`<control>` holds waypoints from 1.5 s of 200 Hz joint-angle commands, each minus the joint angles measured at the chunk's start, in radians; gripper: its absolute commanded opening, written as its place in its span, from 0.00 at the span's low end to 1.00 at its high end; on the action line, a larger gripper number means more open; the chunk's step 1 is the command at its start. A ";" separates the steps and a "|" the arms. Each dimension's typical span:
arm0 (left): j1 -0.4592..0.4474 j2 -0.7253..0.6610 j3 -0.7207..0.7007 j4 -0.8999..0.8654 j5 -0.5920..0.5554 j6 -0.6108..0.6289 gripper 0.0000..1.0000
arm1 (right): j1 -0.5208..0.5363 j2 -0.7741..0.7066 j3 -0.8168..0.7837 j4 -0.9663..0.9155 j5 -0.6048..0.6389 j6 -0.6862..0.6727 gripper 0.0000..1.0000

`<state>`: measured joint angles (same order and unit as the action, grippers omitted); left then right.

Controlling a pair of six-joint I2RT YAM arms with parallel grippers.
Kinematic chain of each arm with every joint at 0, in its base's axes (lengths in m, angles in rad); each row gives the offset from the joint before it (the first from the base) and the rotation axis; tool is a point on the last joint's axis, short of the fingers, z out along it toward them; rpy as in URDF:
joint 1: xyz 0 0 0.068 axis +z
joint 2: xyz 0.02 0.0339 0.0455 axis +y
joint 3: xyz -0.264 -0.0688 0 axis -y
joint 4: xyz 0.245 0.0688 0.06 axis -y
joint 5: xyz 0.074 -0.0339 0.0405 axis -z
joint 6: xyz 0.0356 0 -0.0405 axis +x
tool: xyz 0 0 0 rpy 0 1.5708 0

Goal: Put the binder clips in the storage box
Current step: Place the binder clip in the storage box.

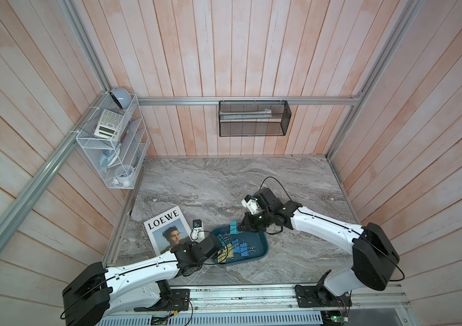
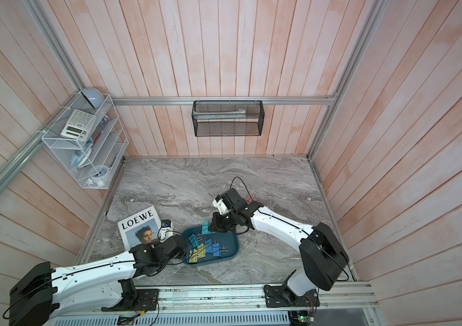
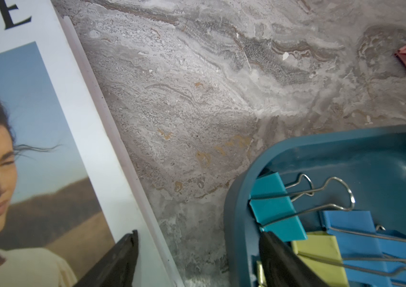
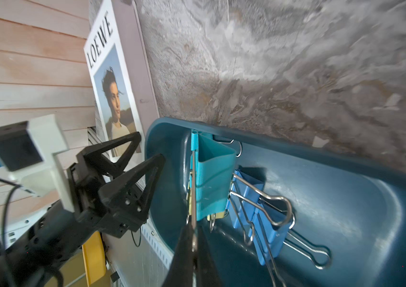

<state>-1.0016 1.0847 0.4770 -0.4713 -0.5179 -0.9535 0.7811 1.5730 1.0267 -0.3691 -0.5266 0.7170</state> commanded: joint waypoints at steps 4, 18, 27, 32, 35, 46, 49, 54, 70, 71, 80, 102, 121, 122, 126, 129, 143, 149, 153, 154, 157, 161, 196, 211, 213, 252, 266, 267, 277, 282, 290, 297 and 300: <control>0.006 0.019 -0.007 0.000 0.050 -0.004 0.82 | 0.013 0.059 0.043 0.042 -0.038 -0.039 0.00; 0.006 0.013 -0.008 -0.004 0.050 -0.004 0.82 | 0.015 0.088 0.059 0.034 -0.042 -0.062 0.00; 0.006 0.012 -0.009 -0.006 0.048 -0.004 0.82 | 0.015 0.102 0.069 0.022 -0.038 -0.079 0.00; 0.006 0.011 -0.009 -0.007 0.048 -0.005 0.82 | 0.015 0.110 0.073 0.017 -0.032 -0.088 0.00; 0.006 0.009 -0.009 -0.008 0.047 -0.005 0.82 | 0.015 0.113 0.077 0.014 -0.031 -0.093 0.00; 0.006 0.007 -0.010 -0.009 0.047 -0.005 0.82 | 0.015 0.129 0.094 -0.002 -0.038 -0.107 0.00; 0.006 0.007 -0.010 -0.008 0.047 -0.005 0.82 | 0.015 0.132 0.098 -0.006 -0.040 -0.109 0.00; 0.006 0.007 -0.009 -0.009 0.047 -0.005 0.82 | 0.017 0.134 0.101 -0.010 -0.043 -0.111 0.00; 0.006 0.006 -0.009 -0.013 0.045 -0.007 0.82 | 0.023 0.134 0.105 -0.022 -0.044 -0.124 0.00; 0.006 0.006 -0.008 -0.013 0.045 -0.007 0.82 | 0.023 0.134 0.105 -0.024 -0.043 -0.125 0.00; 0.006 0.006 -0.010 -0.012 0.045 -0.008 0.82 | 0.024 0.139 0.109 -0.042 -0.040 -0.139 0.00; 0.006 0.010 -0.009 -0.009 0.045 -0.004 0.82 | 0.026 0.160 0.116 -0.057 -0.036 -0.160 0.00; 0.006 0.017 -0.008 -0.006 0.045 -0.002 0.82 | 0.034 0.191 0.136 -0.065 -0.029 -0.175 0.00; 0.006 0.017 -0.008 -0.005 0.045 -0.002 0.82 | 0.035 0.192 0.137 -0.065 -0.030 -0.175 0.00; 0.006 0.019 -0.007 -0.004 0.045 -0.002 0.82 | 0.035 0.200 0.143 -0.067 -0.033 -0.178 0.00; 0.006 0.020 -0.007 -0.004 0.047 -0.003 0.82 | 0.036 0.204 0.145 -0.067 -0.033 -0.179 0.00; 0.006 0.020 -0.009 -0.002 0.047 -0.004 0.82 | 0.038 0.228 0.155 -0.065 -0.033 -0.183 0.00; 0.006 0.020 -0.010 -0.003 0.048 -0.004 0.82 | 0.039 0.236 0.162 -0.064 -0.036 -0.185 0.00; 0.006 0.019 -0.008 -0.002 0.047 -0.004 0.82 | 0.041 0.241 0.164 -0.064 -0.036 -0.185 0.00; 0.006 0.018 -0.009 -0.002 0.047 -0.004 0.82 | 0.041 0.242 0.165 -0.063 -0.036 -0.185 0.00; 0.006 0.018 -0.009 -0.003 0.048 -0.004 0.82 | 0.042 0.245 0.167 -0.061 -0.036 -0.185 0.00; 0.006 0.018 -0.009 -0.004 0.047 -0.004 0.82 | 0.043 0.250 0.166 -0.058 -0.037 -0.185 0.00; 0.006 0.019 -0.009 -0.004 0.045 -0.002 0.82 | 0.047 0.282 0.165 -0.040 -0.054 -0.177 0.00; 0.006 0.020 -0.009 -0.003 0.047 -0.002 0.82 | 0.047 0.280 0.158 -0.041 -0.057 -0.177 0.00; 0.006 0.019 -0.009 -0.002 0.047 -0.002 0.82 | 0.046 0.279 0.158 -0.044 -0.057 -0.178 0.00; 0.006 0.018 -0.008 -0.004 0.045 -0.002 0.82 | -0.005 0.173 0.126 -0.064 -0.062 -0.171 0.35; 0.006 0.018 -0.008 -0.004 0.046 -0.002 0.82 | -0.046 0.117 0.121 -0.084 -0.083 -0.171 0.36; 0.006 0.017 -0.008 -0.004 0.047 -0.002 0.82 | -0.049 0.112 0.121 -0.086 -0.084 -0.172 0.36; 0.006 0.016 -0.008 -0.005 0.047 -0.002 0.82 | -0.086 0.060 0.116 -0.101 -0.097 -0.174 0.37; 0.006 0.015 -0.008 -0.006 0.047 -0.002 0.82 | -0.107 0.033 0.112 -0.109 -0.105 -0.174 0.37; 0.006 0.013 -0.007 -0.008 0.045 -0.004 0.82 | -0.153 -0.011 0.110 -0.127 -0.108 -0.174 0.37; 0.006 0.011 -0.008 -0.008 0.045 -0.004 0.82 | -0.202 -0.049 0.104 -0.144 -0.098 -0.170 0.37; 0.006 0.010 -0.009 -0.008 0.045 -0.004 0.82 | -0.218 -0.064 0.101 -0.153 -0.088 -0.167 0.37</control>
<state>-1.0016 1.0847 0.4770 -0.4709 -0.5209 -0.9535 0.6724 1.6291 1.1458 -0.4503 -0.6064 0.5488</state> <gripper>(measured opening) 0.821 0.369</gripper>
